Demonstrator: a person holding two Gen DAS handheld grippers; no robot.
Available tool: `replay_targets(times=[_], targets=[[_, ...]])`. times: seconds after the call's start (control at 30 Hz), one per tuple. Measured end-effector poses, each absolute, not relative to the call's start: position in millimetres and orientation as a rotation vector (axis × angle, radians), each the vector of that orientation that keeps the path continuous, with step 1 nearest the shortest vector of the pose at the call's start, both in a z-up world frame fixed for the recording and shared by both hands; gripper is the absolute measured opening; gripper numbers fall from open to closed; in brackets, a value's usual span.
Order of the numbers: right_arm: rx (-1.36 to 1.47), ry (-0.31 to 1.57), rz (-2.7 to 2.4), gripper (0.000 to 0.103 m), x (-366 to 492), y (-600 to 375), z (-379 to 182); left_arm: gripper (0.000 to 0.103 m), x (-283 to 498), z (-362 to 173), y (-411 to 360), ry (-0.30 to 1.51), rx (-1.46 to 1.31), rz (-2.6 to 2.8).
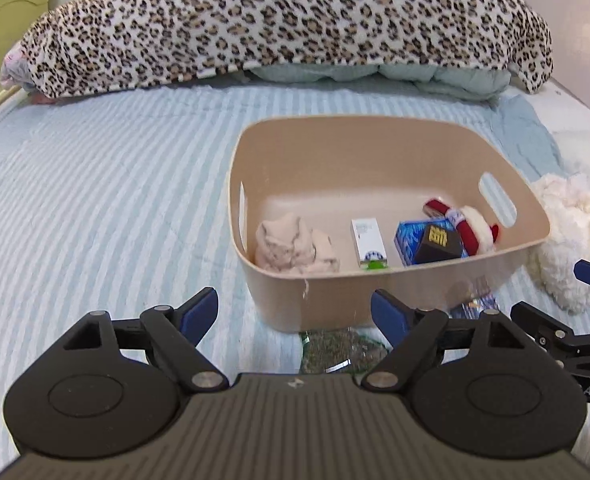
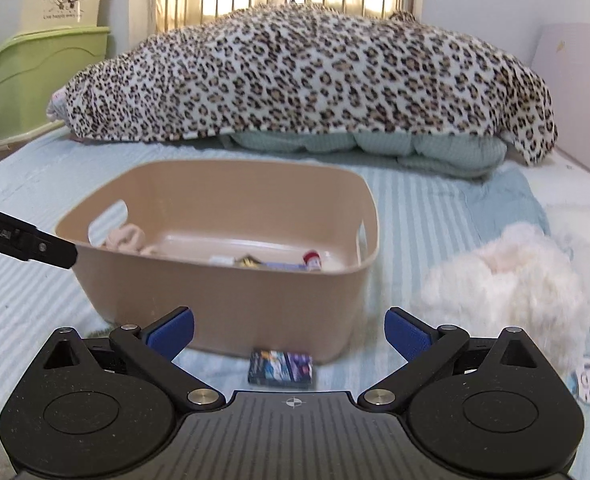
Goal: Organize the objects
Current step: 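Grasp the herb bag with the left tool while the right tool grasps the colorful card box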
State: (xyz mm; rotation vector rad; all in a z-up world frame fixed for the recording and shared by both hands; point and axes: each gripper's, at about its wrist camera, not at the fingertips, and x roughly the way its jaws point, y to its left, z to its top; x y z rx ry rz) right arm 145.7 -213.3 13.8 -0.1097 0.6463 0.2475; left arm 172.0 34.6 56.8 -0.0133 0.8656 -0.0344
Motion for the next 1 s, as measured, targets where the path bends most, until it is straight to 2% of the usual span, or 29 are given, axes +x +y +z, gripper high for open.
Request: replay_targets(times=[0.67,1.0], targets=[[-0.146,0.815,0.273,0.103,170,-199,-43,0.084,204,-17,6,1.075,0.055,-0.113],[-0.052,0.882,0.282,0.103,196,-204,-65,0.084,214,-35,0,1.078,0.04,-0.155]])
